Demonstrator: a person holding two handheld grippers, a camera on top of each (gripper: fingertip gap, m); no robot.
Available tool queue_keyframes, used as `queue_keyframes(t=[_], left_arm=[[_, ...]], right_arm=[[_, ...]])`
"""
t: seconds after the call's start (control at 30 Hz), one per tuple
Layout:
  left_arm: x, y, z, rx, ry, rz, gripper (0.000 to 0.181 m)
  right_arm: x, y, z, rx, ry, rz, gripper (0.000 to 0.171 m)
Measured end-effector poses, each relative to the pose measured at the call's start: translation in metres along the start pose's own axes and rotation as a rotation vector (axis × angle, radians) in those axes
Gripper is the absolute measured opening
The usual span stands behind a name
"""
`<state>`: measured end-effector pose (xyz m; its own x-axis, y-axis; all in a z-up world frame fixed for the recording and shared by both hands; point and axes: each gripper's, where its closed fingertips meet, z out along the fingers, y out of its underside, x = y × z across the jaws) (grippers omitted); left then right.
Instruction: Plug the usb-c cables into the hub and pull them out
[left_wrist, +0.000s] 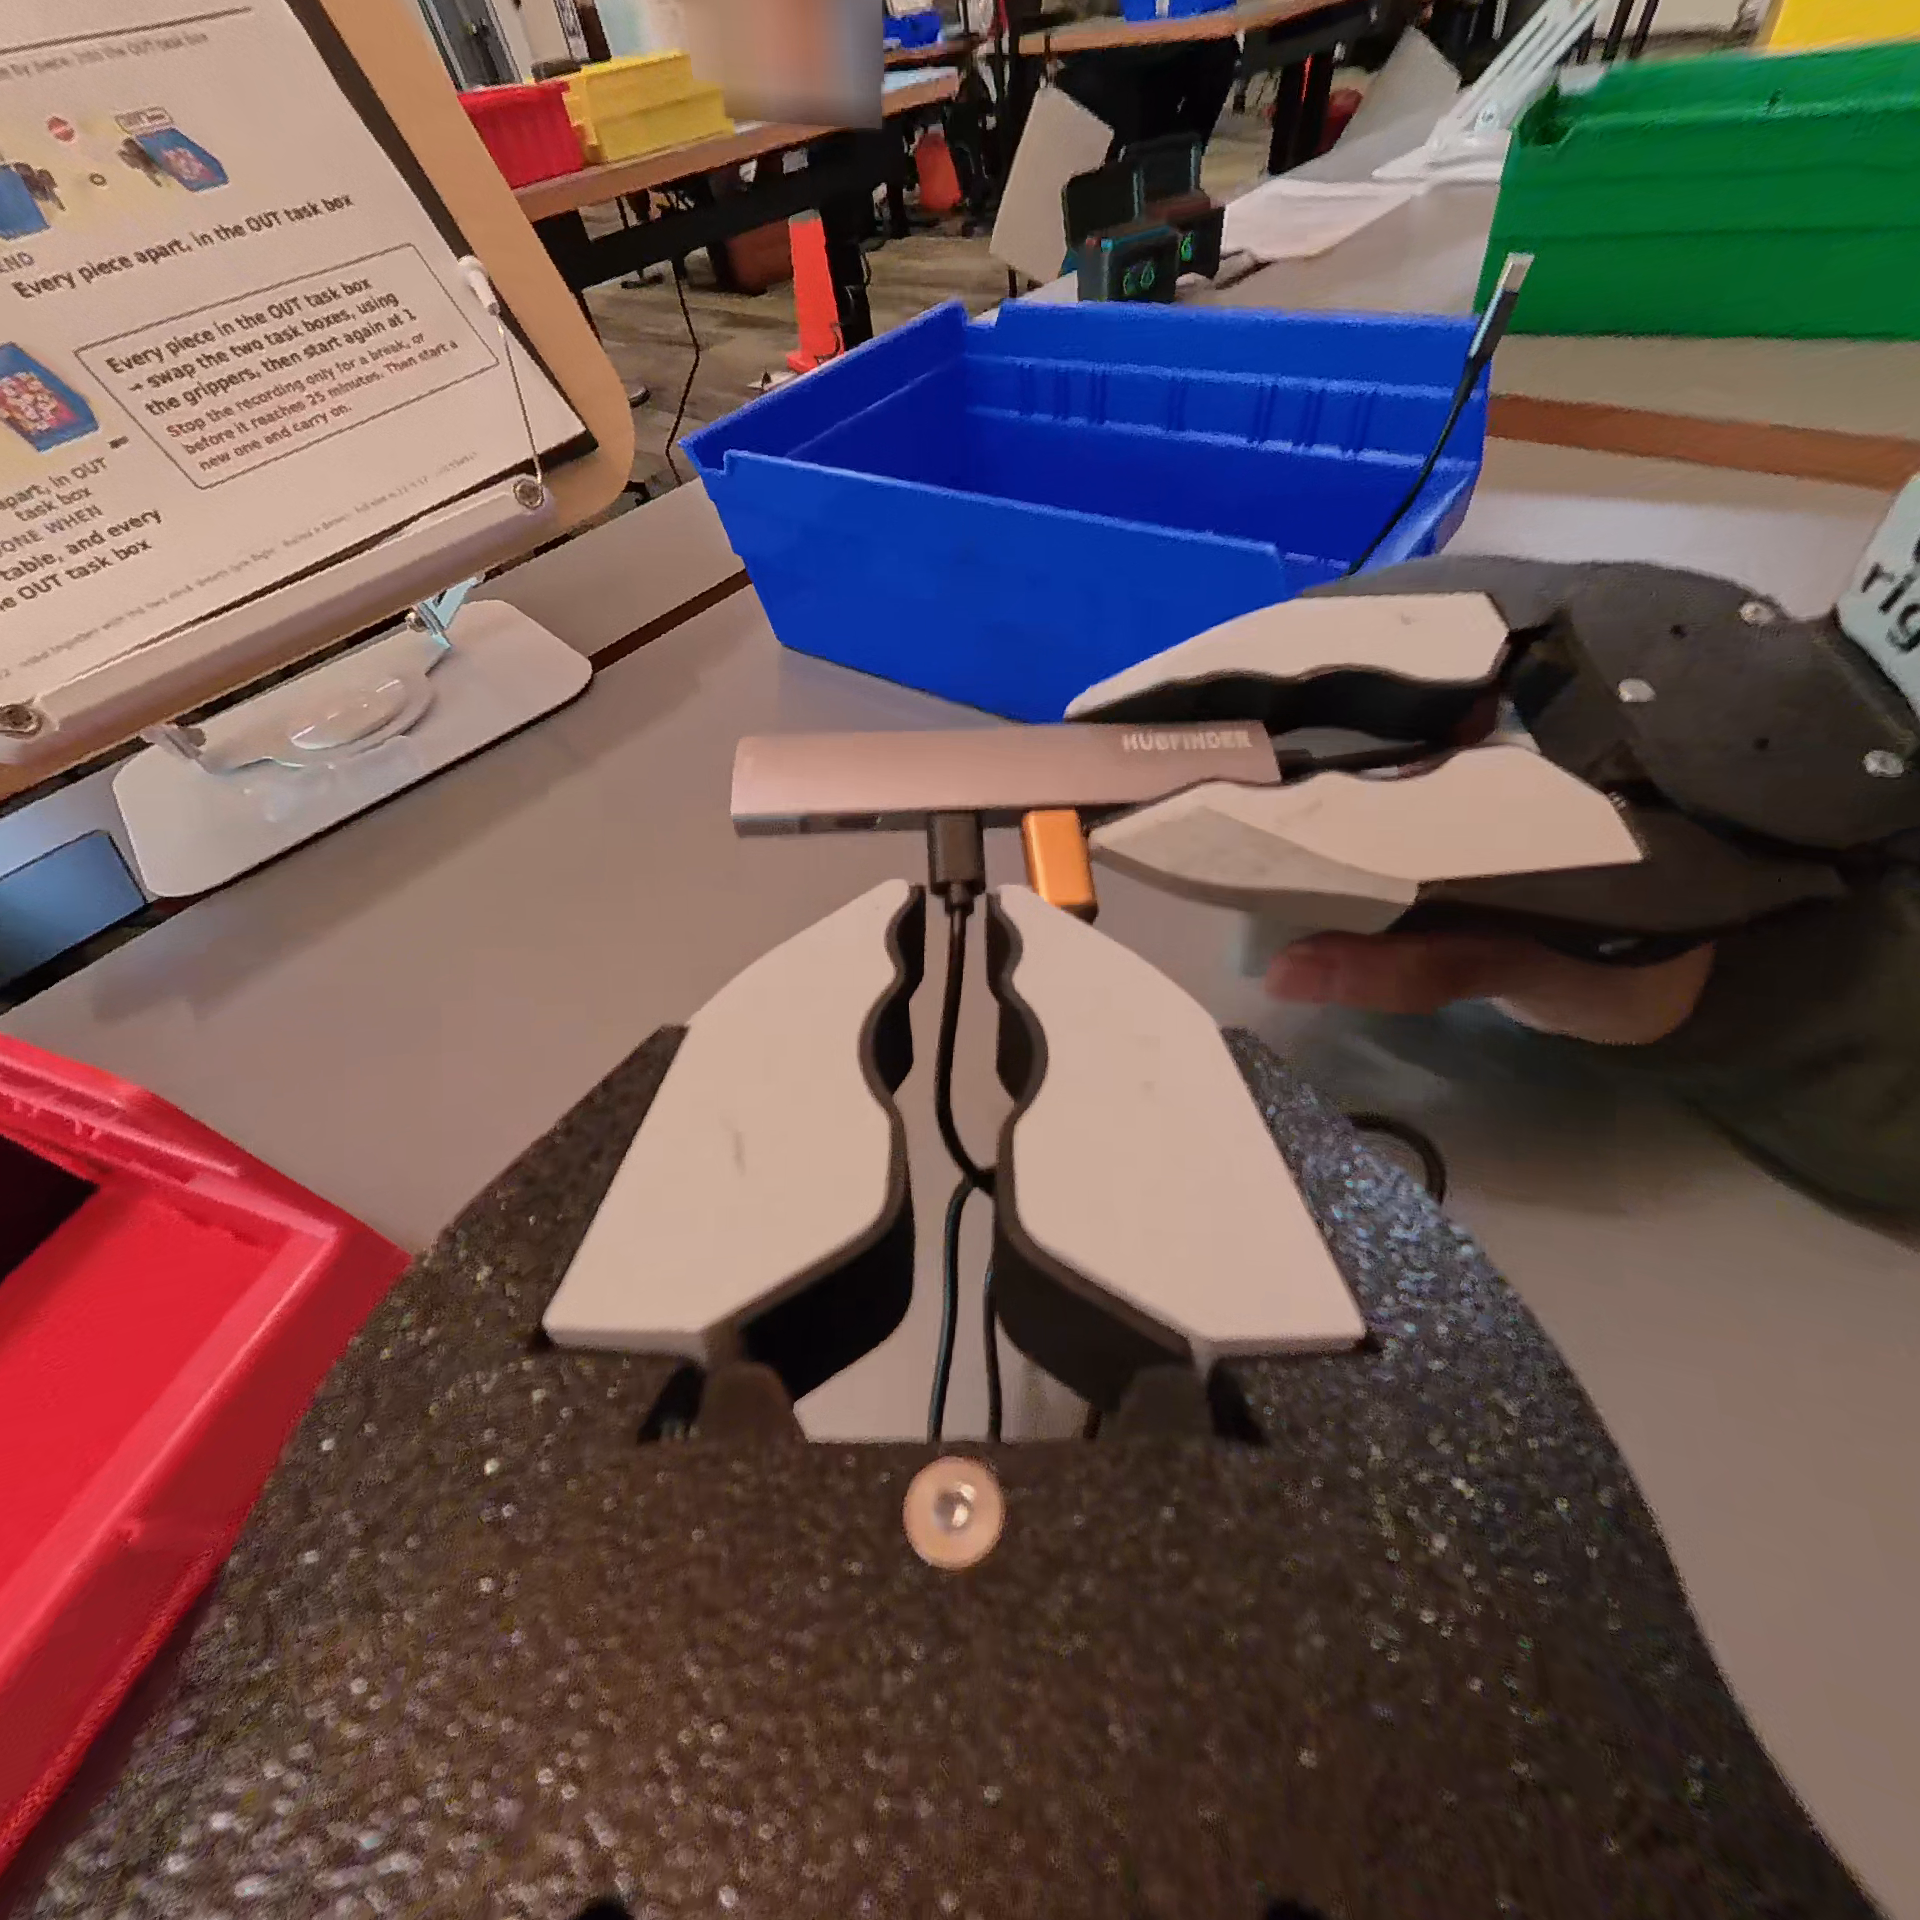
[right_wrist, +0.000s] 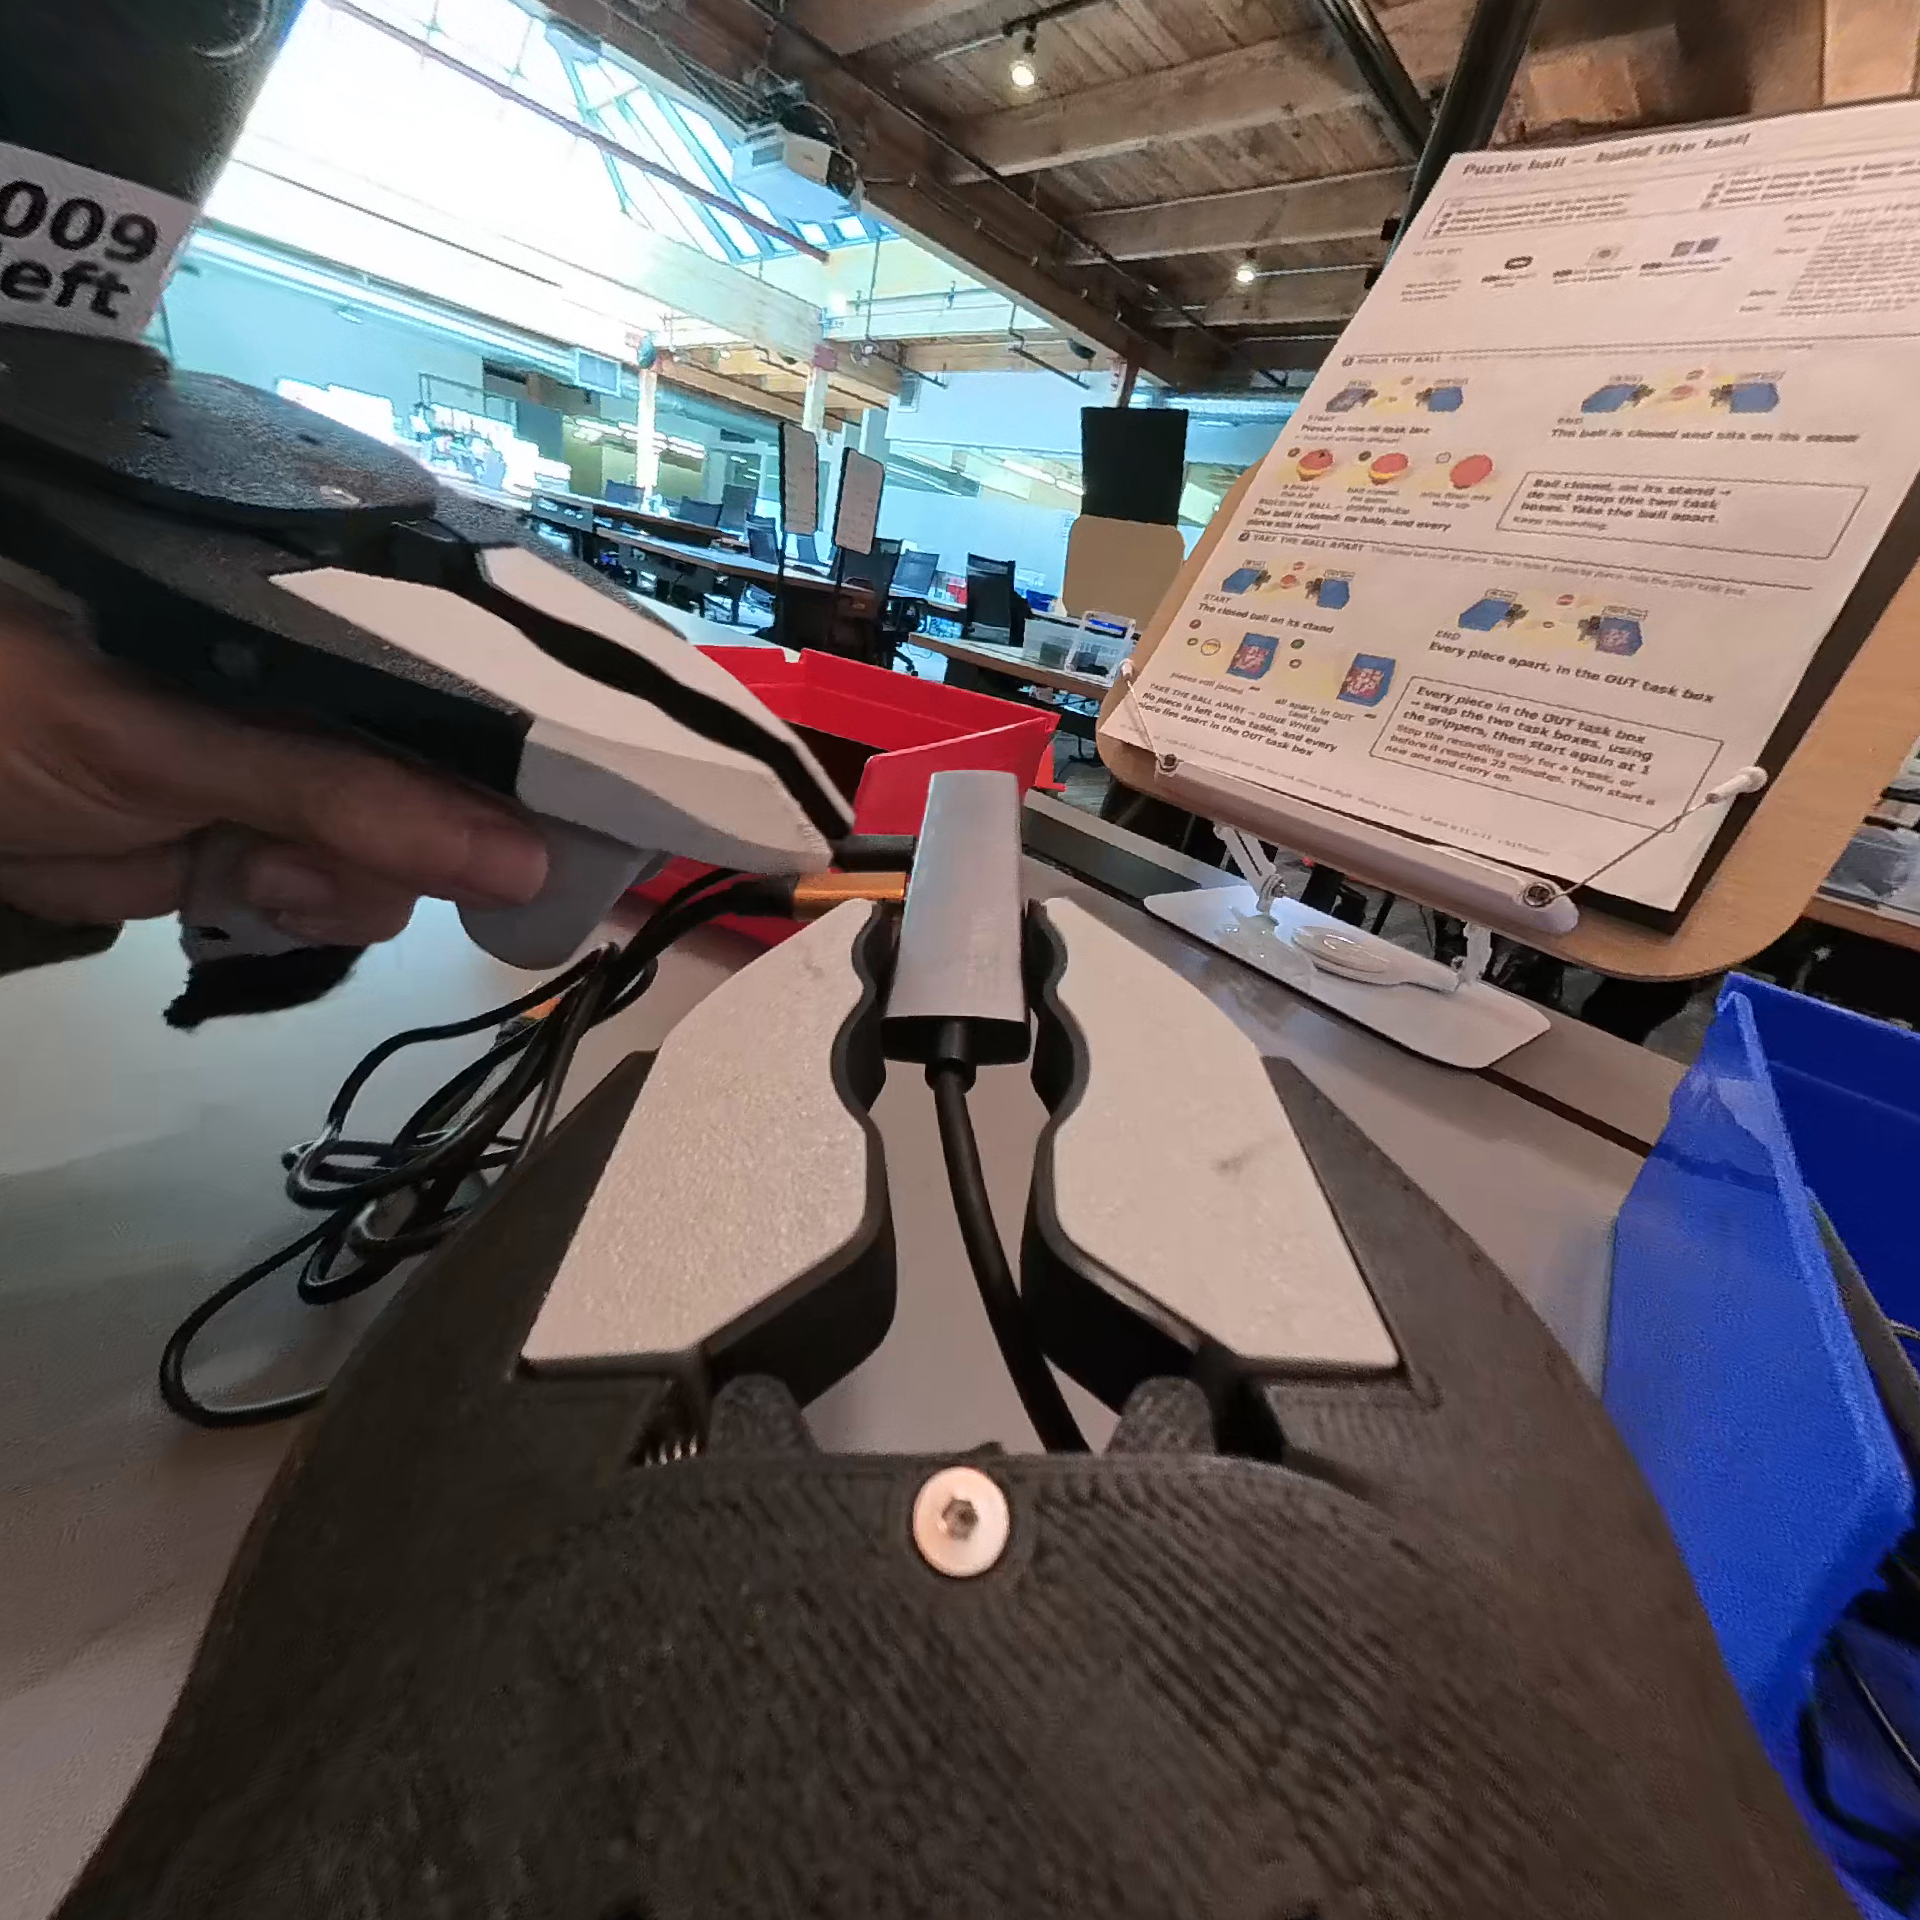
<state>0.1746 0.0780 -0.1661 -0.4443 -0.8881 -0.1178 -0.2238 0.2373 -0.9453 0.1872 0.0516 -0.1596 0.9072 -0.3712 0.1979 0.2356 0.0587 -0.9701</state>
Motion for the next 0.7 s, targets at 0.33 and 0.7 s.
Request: queue_keyframes(t=[0.33,0.7], left_arm=[[-0.003,0.006,0.000,-0.056,-0.077,0.129,0.005],[-0.001,-0.003,-0.001,0.002,-0.012,0.059,0.008]], right_arm=[[-0.003,-0.001,0.000,0.002,0.000,-0.025,0.025],[0.002,-0.003,0.000,0.004,-0.019,0.021,0.025]])
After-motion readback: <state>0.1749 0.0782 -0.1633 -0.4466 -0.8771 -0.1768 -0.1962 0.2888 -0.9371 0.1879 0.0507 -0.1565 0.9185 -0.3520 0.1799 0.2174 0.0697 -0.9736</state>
